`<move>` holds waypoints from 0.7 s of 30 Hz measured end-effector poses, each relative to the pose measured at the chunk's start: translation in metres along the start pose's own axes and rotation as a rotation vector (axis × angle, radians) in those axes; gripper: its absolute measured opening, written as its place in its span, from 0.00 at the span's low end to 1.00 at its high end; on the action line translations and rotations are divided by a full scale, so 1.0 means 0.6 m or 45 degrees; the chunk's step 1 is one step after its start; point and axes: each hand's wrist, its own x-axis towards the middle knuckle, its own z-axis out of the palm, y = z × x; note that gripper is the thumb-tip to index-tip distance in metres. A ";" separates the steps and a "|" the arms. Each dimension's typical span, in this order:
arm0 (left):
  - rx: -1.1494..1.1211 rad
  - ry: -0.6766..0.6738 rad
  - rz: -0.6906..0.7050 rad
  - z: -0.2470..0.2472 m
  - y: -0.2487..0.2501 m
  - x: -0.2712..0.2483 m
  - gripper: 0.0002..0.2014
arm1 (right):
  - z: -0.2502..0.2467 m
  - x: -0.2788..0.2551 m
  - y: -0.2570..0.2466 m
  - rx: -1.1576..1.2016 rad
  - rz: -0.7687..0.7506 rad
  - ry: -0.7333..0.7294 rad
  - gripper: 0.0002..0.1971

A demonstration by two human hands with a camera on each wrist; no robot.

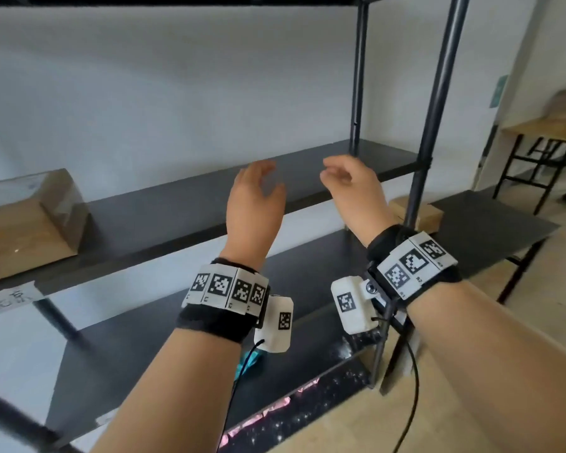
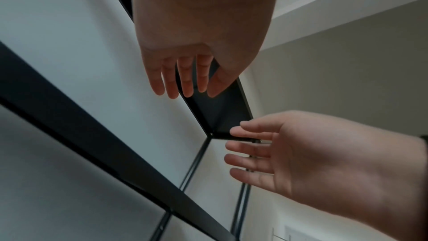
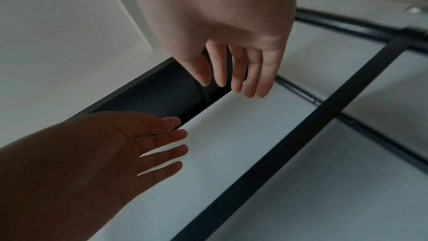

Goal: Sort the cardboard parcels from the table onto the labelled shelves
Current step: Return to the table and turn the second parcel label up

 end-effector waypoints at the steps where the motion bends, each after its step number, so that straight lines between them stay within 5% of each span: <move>1: -0.003 -0.034 -0.006 0.041 0.010 -0.003 0.21 | -0.034 0.005 0.022 -0.017 0.020 0.019 0.16; 12: -0.096 -0.392 -0.115 0.474 0.117 -0.064 0.23 | -0.408 0.053 0.275 -0.309 0.289 0.069 0.18; 21: -0.044 -0.621 -0.279 0.710 0.106 -0.072 0.23 | -0.557 0.101 0.445 -0.361 0.523 0.097 0.20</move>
